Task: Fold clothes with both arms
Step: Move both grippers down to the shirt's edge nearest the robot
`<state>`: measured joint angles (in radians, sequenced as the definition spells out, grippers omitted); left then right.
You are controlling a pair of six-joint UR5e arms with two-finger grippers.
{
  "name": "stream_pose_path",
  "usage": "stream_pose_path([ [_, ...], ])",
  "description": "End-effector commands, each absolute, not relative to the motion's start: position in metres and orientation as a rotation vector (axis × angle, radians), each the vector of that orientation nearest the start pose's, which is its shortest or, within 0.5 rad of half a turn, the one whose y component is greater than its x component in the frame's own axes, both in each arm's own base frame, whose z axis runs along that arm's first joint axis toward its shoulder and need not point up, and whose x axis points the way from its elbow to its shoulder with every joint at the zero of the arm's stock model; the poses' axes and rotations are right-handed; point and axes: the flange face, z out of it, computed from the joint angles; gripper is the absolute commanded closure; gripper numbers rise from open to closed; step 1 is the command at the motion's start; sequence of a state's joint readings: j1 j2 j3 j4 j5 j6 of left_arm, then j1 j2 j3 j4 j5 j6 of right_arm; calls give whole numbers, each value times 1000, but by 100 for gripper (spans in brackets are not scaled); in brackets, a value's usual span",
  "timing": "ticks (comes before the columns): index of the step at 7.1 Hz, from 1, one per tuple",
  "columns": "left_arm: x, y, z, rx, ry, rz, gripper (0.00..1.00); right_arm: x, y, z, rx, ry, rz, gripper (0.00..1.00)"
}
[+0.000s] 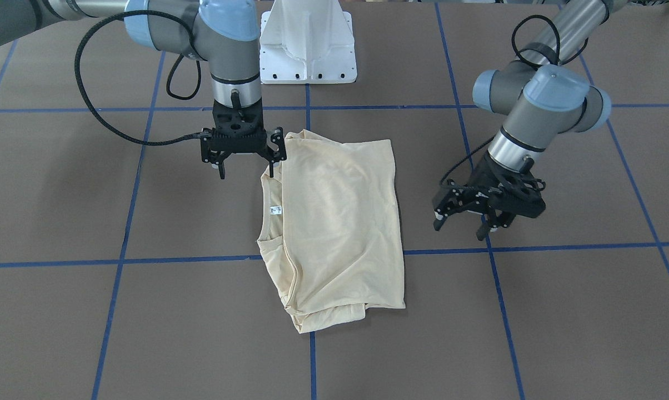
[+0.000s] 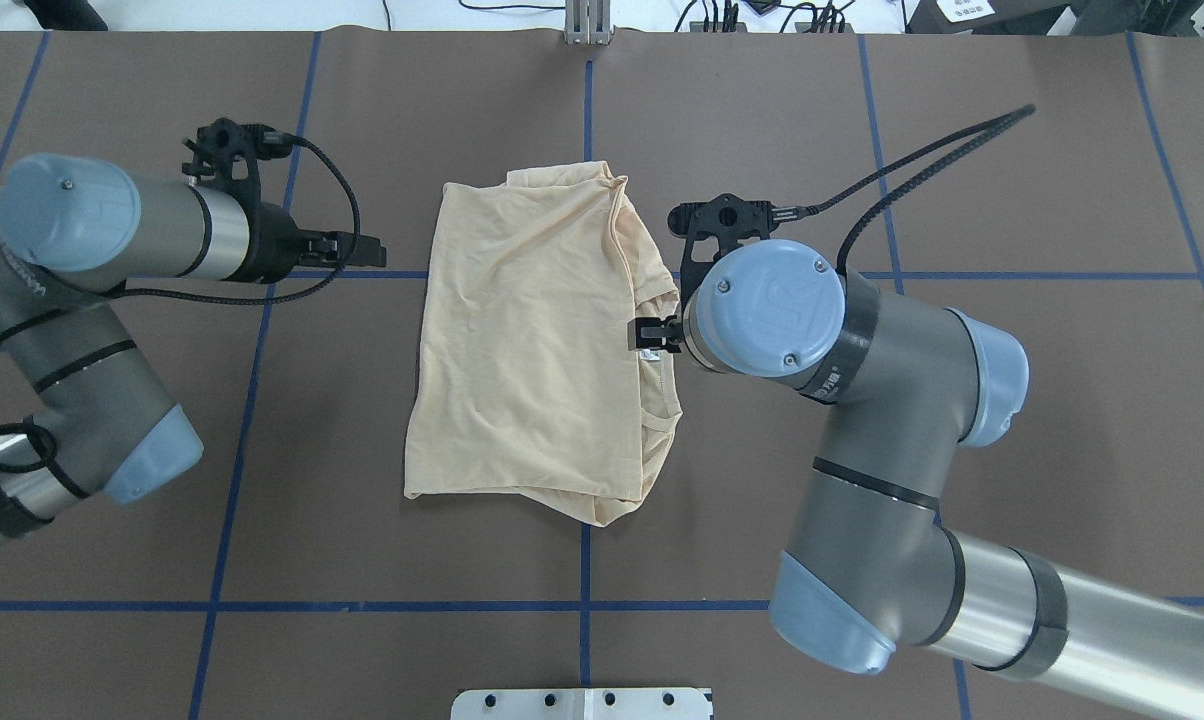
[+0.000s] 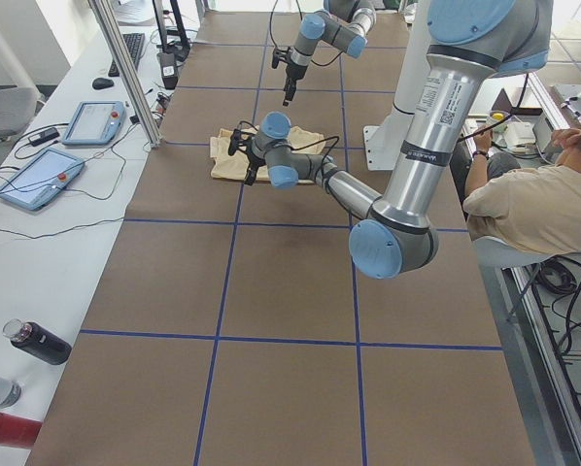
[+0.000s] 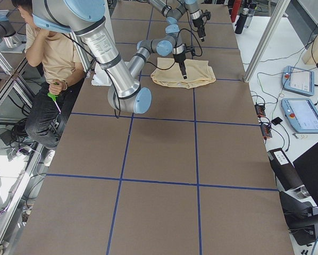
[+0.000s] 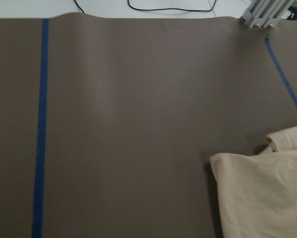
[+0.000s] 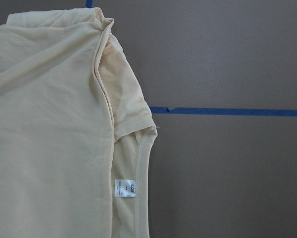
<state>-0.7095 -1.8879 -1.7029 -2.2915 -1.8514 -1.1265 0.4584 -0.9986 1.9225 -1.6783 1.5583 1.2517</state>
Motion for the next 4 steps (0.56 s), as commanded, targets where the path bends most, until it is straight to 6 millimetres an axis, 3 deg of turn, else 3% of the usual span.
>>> stream_pose_path([
  [1, 421, -390, 333, 330, 1169, -90, 0, -492, -346, 218, 313, -754, 160, 0],
  [3, 459, -339, 343, 279, 1160, -133, 1, -490, -331, 246, 357, -870, 173, 0],
  [4, 468, -330, 349, 273, 1147, -125, 8, -491, -331, 246, 359, -872, 172, 0],
])
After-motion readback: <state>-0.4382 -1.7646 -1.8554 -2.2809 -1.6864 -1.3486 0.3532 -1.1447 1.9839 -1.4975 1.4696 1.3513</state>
